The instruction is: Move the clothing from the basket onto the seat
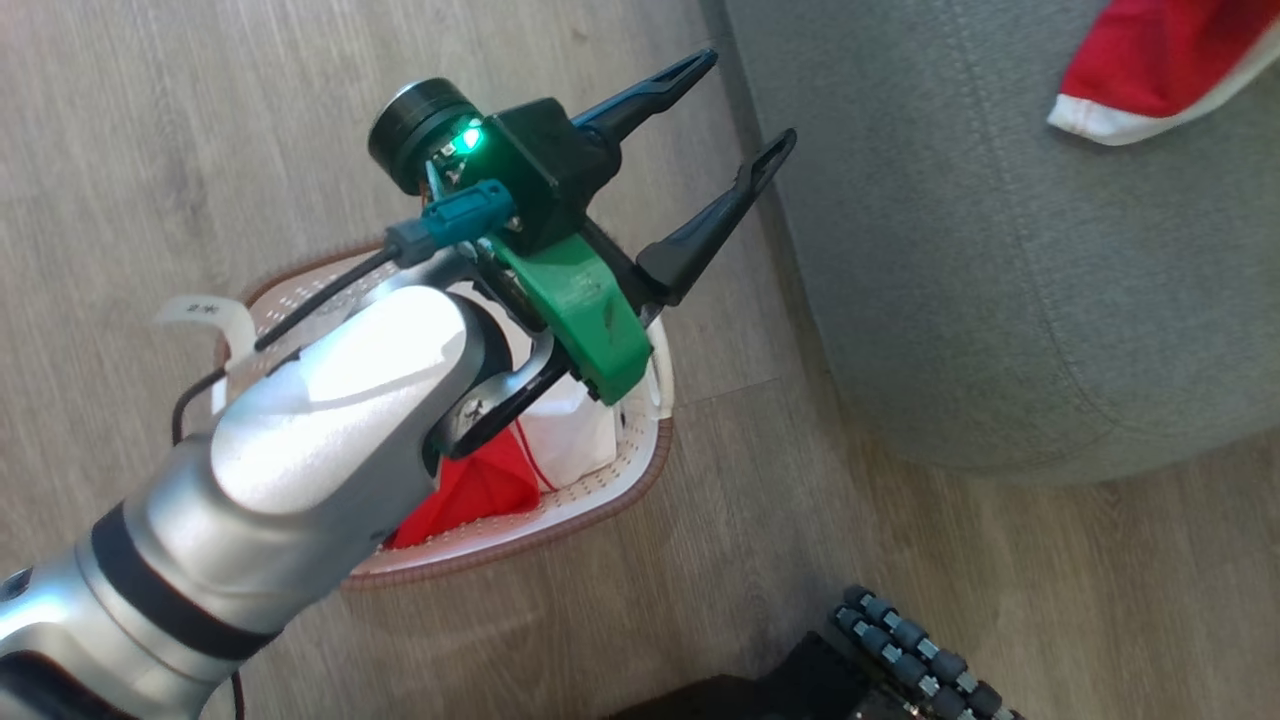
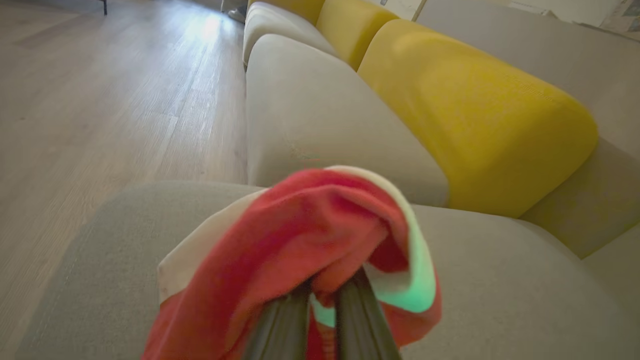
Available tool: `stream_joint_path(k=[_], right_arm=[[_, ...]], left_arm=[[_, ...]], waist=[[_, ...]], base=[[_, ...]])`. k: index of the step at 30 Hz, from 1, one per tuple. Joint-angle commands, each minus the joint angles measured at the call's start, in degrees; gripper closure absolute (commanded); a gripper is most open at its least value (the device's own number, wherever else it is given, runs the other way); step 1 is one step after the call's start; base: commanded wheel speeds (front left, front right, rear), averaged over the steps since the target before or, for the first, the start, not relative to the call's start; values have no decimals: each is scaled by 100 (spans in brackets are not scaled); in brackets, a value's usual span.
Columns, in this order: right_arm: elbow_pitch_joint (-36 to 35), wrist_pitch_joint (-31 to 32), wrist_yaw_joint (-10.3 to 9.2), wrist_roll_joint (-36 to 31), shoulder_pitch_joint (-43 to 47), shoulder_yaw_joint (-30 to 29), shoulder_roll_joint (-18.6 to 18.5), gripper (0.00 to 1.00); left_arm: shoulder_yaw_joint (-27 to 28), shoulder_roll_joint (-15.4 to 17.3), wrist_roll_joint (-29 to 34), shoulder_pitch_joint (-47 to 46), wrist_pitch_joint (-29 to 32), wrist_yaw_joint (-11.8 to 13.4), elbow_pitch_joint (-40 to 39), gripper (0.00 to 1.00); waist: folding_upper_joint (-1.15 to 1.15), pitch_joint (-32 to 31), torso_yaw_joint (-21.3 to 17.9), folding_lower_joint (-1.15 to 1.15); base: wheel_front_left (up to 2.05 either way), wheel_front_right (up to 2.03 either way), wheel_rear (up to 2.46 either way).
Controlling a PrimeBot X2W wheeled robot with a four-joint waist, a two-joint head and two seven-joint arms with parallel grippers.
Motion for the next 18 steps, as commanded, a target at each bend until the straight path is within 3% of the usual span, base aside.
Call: stream_joint_path(k=[1,9,15,16,18], right_arm=[[88,168,40,66,-92,87,-158,100],[726,995,40,422,-212,676,-65,100],[794,1513,40,951,-210,1137,-143,100],[788,1532,40,1011,-208,1204,-163,85],[776,1565,40,1119,-205,1329,-197,0]], left_arm=[[155,18,36,-256,-42,-4,-145,0],[160,21,8,-274,-88,-12,-83,0],[171,14,-27,-260,-148,-1,-30,0],[172,15,-32,-251,-162,1,-18,0],[170,10,-46,-229,-186,8,6,0]], waist=[[0,44,61,-1],[0,53,172,-1],[0,-29,225,-1],[0,-58,225,-1],[0,-121,221,-1]], base=[[0,0,0],[0,0,0],[0,0,0],[0,0,0],[0,0,0]])
